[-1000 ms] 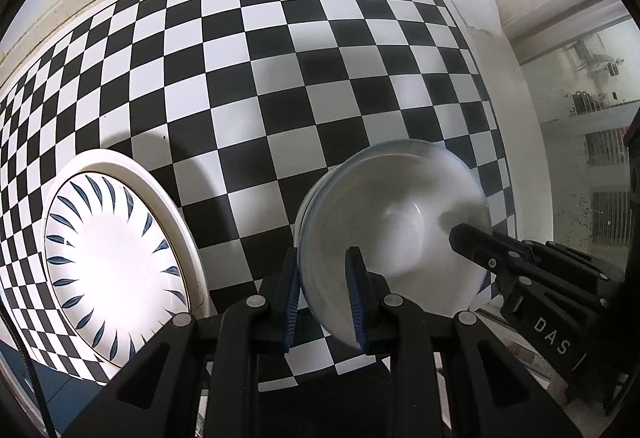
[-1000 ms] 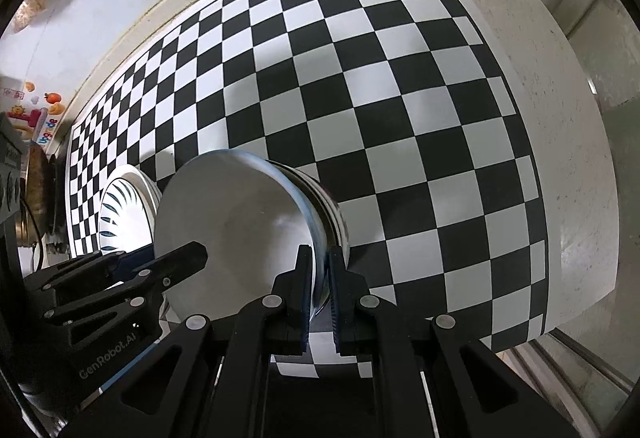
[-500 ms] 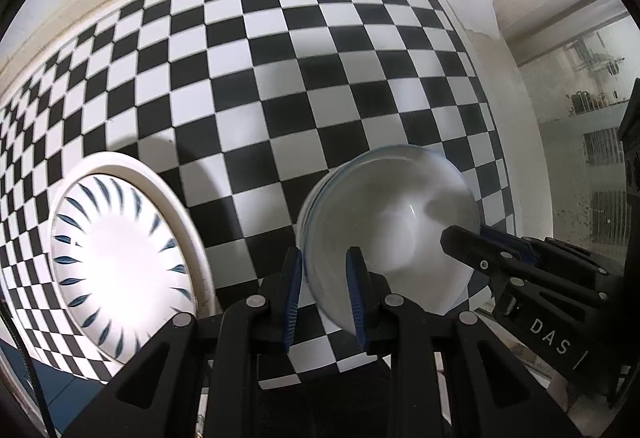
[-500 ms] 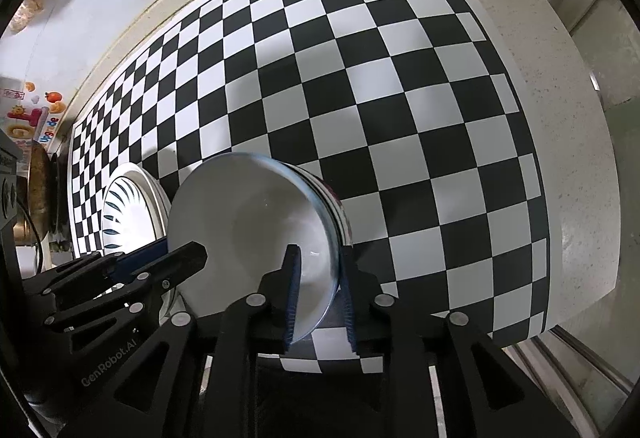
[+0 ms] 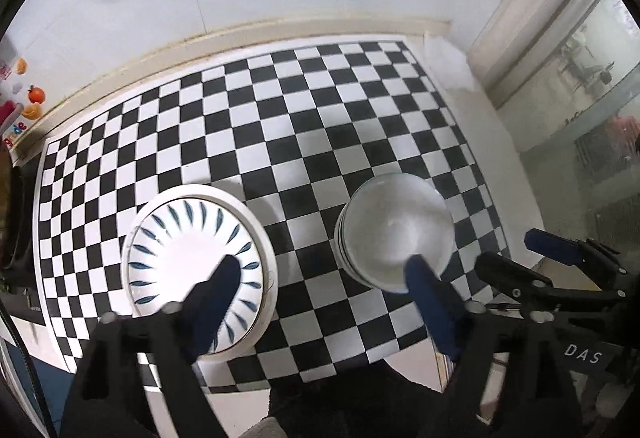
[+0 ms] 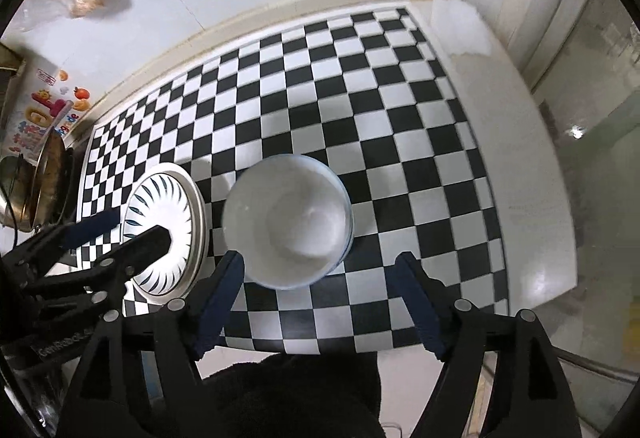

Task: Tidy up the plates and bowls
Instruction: 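Lower the bowl stack onto the cloth beside the plates, open both grippers, then grip the bowl stack rim with both grippers, then lift the bowl stack and carry it over the plate stack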

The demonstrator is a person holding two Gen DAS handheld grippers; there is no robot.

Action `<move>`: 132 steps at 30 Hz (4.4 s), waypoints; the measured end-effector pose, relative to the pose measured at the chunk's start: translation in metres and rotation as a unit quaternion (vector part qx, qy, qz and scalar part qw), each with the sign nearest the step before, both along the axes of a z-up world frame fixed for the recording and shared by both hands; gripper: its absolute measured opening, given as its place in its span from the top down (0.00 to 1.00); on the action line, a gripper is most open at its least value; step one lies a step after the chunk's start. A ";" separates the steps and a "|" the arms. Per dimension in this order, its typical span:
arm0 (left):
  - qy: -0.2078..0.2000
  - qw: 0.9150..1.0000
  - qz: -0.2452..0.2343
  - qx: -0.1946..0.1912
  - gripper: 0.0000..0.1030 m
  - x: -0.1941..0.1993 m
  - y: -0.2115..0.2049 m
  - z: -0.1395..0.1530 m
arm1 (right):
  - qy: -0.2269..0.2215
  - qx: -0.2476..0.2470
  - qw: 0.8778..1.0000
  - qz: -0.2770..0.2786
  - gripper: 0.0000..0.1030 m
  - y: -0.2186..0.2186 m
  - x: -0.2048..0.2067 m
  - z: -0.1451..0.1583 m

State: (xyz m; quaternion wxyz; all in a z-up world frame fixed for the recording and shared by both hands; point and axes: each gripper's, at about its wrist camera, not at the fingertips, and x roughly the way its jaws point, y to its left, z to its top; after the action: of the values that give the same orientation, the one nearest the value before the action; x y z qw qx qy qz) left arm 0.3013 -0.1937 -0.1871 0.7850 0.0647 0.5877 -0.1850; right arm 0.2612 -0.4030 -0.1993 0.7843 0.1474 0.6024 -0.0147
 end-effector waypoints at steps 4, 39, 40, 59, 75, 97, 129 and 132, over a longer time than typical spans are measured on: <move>-0.010 1.000 0.009 -0.011 0.15 -0.013 0.012 0.017 | -0.022 -0.009 1.000 0.006 0.19 0.011 -0.025 0.028; -0.016 0.999 0.040 -0.022 0.15 -0.037 0.027 0.048 | -0.120 -0.009 0.993 0.008 0.18 0.024 -0.080 0.104; -0.008 0.999 0.042 -0.023 0.15 -0.031 0.026 0.041 | -0.119 -0.002 0.993 0.007 0.18 0.020 -0.075 0.098; 0.228 0.968 0.074 -0.071 0.16 0.076 -0.016 -0.131 | 0.044 0.187 0.979 -0.068 0.18 -0.052 0.017 -0.131; 0.280 0.952 0.026 -0.120 0.50 0.092 -0.039 -0.179 | 0.064 0.283 0.955 -0.054 0.38 -0.046 0.057 -0.203; 0.225 0.969 0.027 -0.095 0.50 0.083 -0.039 -0.147 | 0.065 0.273 0.960 -0.020 0.54 -0.022 0.084 -0.209; 0.193 0.969 0.122 -0.090 0.49 0.096 0.154 -0.096 | 0.079 0.288 0.950 0.092 0.55 0.167 0.122 -0.149; 0.204 0.965 0.135 -0.094 0.49 0.097 0.169 -0.107 | 0.088 0.280 0.951 0.101 0.55 0.184 0.128 -0.157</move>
State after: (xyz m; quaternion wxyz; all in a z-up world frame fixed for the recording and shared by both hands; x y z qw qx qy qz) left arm 0.3987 -0.0250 -0.2937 0.6689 -0.1287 0.7185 -0.1406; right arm 0.3893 -0.2190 -0.3565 0.6530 0.2977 0.6603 0.2212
